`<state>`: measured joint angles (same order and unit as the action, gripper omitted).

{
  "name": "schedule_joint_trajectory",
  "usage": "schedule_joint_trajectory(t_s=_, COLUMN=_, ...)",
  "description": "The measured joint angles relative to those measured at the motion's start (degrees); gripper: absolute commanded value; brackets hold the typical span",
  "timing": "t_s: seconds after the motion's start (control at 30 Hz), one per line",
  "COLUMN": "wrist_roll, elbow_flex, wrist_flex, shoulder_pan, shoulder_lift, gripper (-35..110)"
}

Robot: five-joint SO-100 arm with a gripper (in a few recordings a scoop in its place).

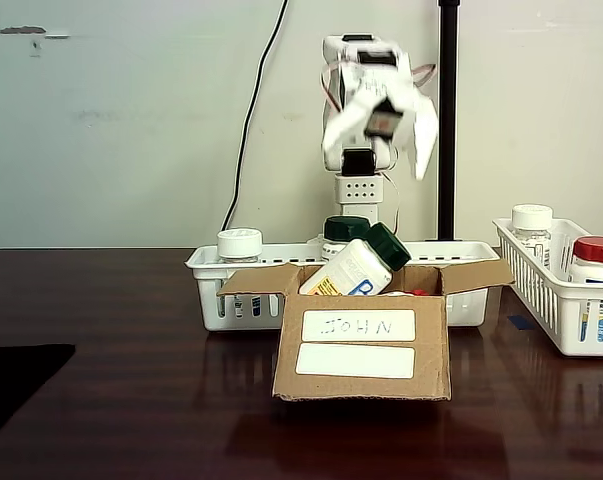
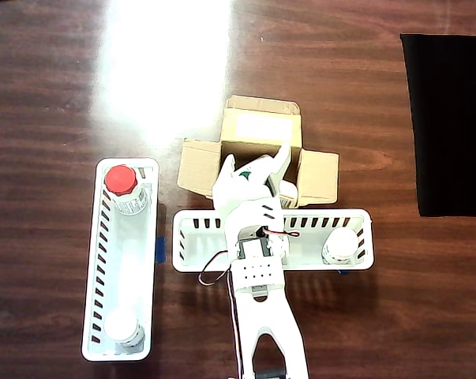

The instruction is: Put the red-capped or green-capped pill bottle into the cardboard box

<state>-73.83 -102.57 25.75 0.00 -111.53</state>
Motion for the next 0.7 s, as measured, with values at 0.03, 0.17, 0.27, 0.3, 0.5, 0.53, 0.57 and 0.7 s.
schedule_joint_trajectory(t_s=0.03, wrist_roll=0.4, elbow_flex=1.3, wrist_flex=3.5, shoulder_pan=0.2, shoulder_lift=-1.5, gripper=54)
schedule_joint_trajectory(t_s=0.17, wrist_roll=1.5, elbow_flex=5.1, wrist_flex=15.8, shoulder_pan=0.1, shoulder_lift=-6.7, gripper=14)
schedule_joint_trajectory(t_s=0.27, wrist_roll=1.1, elbow_flex=5.1, wrist_flex=23.2, shoulder_pan=0.0, shoulder_lift=-11.2, gripper=-7)
schedule_joint_trajectory(t_s=0.3, wrist_roll=0.6, elbow_flex=4.2, wrist_flex=24.8, shoulder_pan=0.6, shoulder_lift=-12.8, gripper=-6)
schedule_joint_trajectory(t_s=0.5, wrist_roll=-3.6, elbow_flex=-10.1, wrist_flex=27.6, shoulder_pan=5.7, shoulder_lift=-24.9, gripper=3)
schedule_joint_trajectory(t_s=0.53, wrist_roll=-4.5, elbow_flex=-13.6, wrist_flex=27.3, shoulder_pan=6.4, shoulder_lift=-27.6, gripper=2)
schedule_joint_trajectory(t_s=0.57, wrist_roll=-5.1, elbow_flex=-17.2, wrist_flex=27.2, shoulder_pan=7.2, shoulder_lift=-30.4, gripper=2)
schedule_joint_trajectory(t_s=0.7, wrist_roll=-6.8, elbow_flex=-29.4, wrist_flex=25.0, shoulder_pan=9.0, shoulder_lift=-40.1, gripper=1)
